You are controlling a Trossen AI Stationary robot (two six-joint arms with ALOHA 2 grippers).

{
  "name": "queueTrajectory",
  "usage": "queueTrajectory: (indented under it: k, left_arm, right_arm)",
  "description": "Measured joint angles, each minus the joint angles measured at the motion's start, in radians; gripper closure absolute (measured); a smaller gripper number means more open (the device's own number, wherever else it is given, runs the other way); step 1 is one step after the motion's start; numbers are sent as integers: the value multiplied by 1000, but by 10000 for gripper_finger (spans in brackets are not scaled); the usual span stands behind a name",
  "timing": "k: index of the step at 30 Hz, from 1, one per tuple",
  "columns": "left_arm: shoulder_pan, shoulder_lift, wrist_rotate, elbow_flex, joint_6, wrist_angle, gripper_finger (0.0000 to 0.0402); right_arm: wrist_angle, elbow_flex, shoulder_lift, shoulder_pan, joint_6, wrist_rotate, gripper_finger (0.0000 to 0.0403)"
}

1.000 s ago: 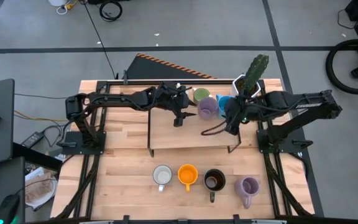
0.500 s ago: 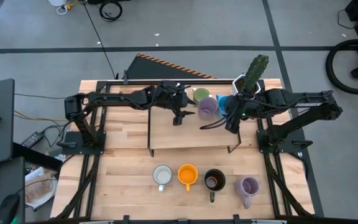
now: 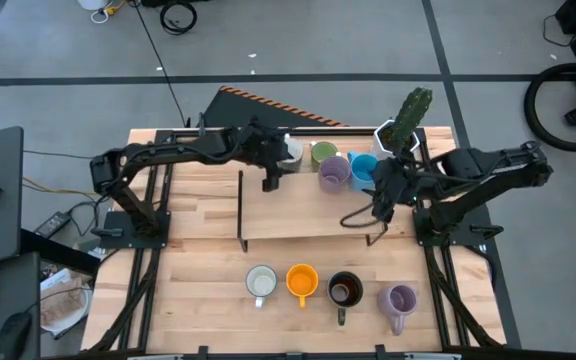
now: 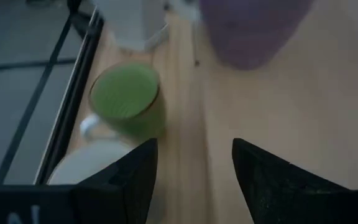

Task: Place coffee mugs
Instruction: Put the blue mug on the shelf

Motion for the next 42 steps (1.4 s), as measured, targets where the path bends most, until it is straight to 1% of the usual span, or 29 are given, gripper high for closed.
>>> queueTrajectory:
  k: [4, 7, 10, 13, 18, 20, 23, 27, 30, 34, 37, 42]
  left_arm:
    - [39, 17, 0, -1, -39, -53, 190]
    - [50, 15, 0, 1, -48, -39, 199]
    - [51, 16, -7, 24, -47, -76, 211]
    - [51, 34, -30, 75, -43, -97, 224]
    - [70, 104, -33, 206, -15, -259, 239]
    - [76, 137, -34, 255, 26, -328, 241]
    - [82, 169, -38, 303, 131, -433, 242]
    - [90, 187, -35, 335, 252, -495, 242]
    - [95, 196, -35, 323, 349, -512, 242]
    - [90, 195, -36, 312, 528, -494, 242]
    - [88, 195, -35, 311, 632, -477, 242]
    - [93, 208, -38, 312, 666, -459, 242]
  right_arm:
    - [19, -12, -1, 87, 47, 59, 165]
    - [50, -38, 0, 150, 66, 96, 165]
    - [101, -78, 0, 198, 64, 115, 165]
    - [144, -112, 0, 234, 64, 145, 165]
    - [196, -155, -1, 282, 60, 176, 165]
    - [206, -161, -1, 298, 62, 177, 165]
    - [217, -168, -1, 324, 65, 181, 165]
    - [218, -180, -1, 361, 84, 207, 165]
    - [231, -209, -1, 387, 104, 237, 165]
    - [254, -248, -1, 411, 147, 239, 165]
    - [289, -273, -1, 422, 162, 241, 165]
    - [349, -314, -1, 437, 163, 241, 165]
